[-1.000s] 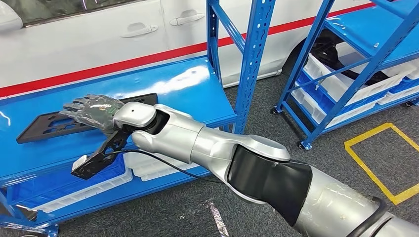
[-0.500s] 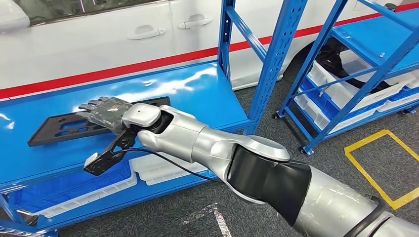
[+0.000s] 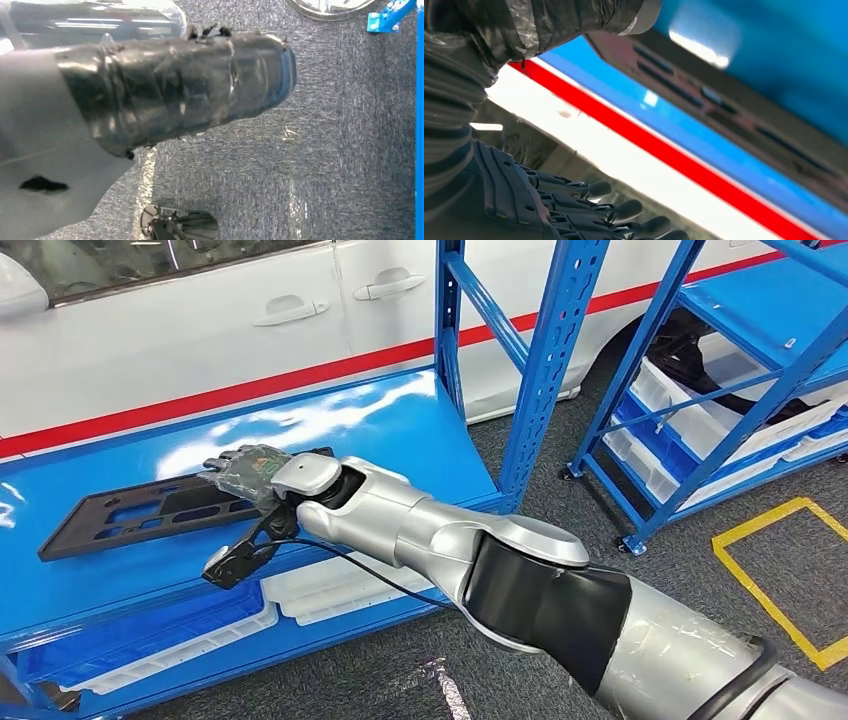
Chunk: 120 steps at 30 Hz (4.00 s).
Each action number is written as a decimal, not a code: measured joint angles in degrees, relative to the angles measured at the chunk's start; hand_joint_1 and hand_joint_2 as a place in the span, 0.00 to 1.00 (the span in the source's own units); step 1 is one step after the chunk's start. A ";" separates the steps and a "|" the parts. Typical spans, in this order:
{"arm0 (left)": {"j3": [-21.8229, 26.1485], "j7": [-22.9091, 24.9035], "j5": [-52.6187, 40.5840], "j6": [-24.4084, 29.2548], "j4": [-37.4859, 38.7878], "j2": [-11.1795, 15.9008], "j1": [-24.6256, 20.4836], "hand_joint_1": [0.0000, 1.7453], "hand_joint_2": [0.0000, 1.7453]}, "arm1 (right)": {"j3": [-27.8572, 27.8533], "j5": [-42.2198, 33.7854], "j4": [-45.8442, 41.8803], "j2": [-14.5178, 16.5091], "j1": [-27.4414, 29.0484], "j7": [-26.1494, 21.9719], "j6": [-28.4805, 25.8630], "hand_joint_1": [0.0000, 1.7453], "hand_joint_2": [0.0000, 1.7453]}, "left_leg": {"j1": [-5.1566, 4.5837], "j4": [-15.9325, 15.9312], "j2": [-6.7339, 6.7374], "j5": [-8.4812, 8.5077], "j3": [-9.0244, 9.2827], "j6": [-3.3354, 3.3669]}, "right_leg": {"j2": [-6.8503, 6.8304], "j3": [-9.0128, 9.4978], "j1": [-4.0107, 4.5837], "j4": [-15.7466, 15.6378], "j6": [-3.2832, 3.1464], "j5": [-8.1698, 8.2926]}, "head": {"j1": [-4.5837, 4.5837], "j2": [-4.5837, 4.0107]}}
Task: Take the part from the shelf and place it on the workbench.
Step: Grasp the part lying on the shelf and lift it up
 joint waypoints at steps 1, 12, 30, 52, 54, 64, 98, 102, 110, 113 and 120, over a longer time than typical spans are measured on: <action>0.00 0.03 0.01 0.01 0.00 0.01 0.10 0.00 0.00 | 0.01 -0.09 0.39 -0.01 0.24 0.08 0.26 0.00 1.00 | 0.12 2.38 0.01 -0.19 -1.73 -0.19 | 0.02 0.15 -0.01 0.05 -0.01 -0.20 | -0.01 0.00; -0.02 0.12 0.07 0.00 0.00 0.07 0.12 0.00 0.00 | 0.09 -0.57 2.70 0.01 0.50 0.14 1.07 0.00 1.00 | 0.14 -13.78 0.02 8.47 4.65 2.37 | 0.02 0.68 0.27 2.10 2.52 -3.04 | 0.01 0.00; -0.02 0.67 0.25 0.09 0.02 -0.10 0.03 0.00 0.00 | 0.37 -2.10 4.36 1.30 1.07 -0.56 3.17 0.00 1.00 | 0.01 -1.58 0.00 1.14 0.18 -0.06 | -0.06 0.17 0.26 0.71 -0.18 -0.89 | -0.12 0.00; -0.20 0.76 0.54 0.15 0.02 -0.17 0.12 0.00 0.00 | 1.32 -2.96 5.47 1.91 1.13 -0.57 3.49 0.00 1.00 | -0.16 -12.27 -0.18 5.98 5.83 2.42 | -0.35 -2.73 0.41 3.94 1.89 -0.32 | -0.01 0.00; -0.20 0.80 0.54 0.15 0.02 -0.18 0.07 0.00 0.00 | 1.38 -2.98 5.51 1.99 1.10 -0.44 3.67 0.00 1.00 | -0.34 -11.97 -0.23 5.57 5.76 1.84 | -0.20 -1.84 0.59 2.12 1.42 -0.31 | -0.05 0.00; -0.20 0.85 1.96 0.17 0.02 -0.31 0.25 0.00 0.00 | 1.93 -3.08 6.02 2.23 1.38 0.38 7.04 0.00 1.00 | -0.03 3.26 0.02 0.71 -3.03 0.00 | 0.03 -0.93 0.43 1.67 -0.37 -0.83 | -0.18 0.00; -0.03 -3.92 5.14 -2.65 0.02 0.05 0.07 0.00 0.75 | 4.02 -5.32 7.52 2.61 1.20 0.94 13.13 0.93 1.00 | -0.92 -9.46 0.18 6.13 3.93 2.33 | -0.06 -0.24 1.15 2.46 -0.42 -1.60 | -0.18 0.00; 0.16 -4.51 5.55 -3.98 0.02 0.20 -0.02 0.00 1.00 | 4.04 -5.39 7.46 2.83 0.82 0.75 12.61 0.97 1.00 | -1.28 -13.19 0.42 6.76 5.74 3.36 | -0.12 0.08 1.07 1.52 0.49 -1.27 | -0.18 0.00; 0.29 -5.16 6.13 -6.33 0.02 0.26 0.06 0.00 1.00 | 4.04 -6.42 7.24 2.87 0.83 0.19 11.01 1.00 1.00 | -0.43 -14.65 0.67 7.74 6.76 3.38 | -0.38 -6.53 0.18 14.90 2.46 -6.21 | -0.04 0.00; 0.36 -5.15 6.39 -6.92 0.02 0.40 0.03 0.00 1.00 | 4.04 -6.81 7.03 2.97 0.73 0.19 10.46 1.00 1.00 | -0.19 -12.80 0.36 6.62 6.16 2.23 | -0.33 -1.86 -0.27 4.92 2.72 -1.66 | -0.07 0.00; 0.73 -5.15 7.50 -5.15 0.02 0.58 0.04 0.00 1.00 | 3.97 -9.94 5.43 3.23 0.39 0.23 4.03 1.00 1.00 | 0.04 -7.49 0.21 3.39 3.18 0.43 | -0.03 -1.30 -0.36 2.81 0.19 -1.13 | -0.15 0.00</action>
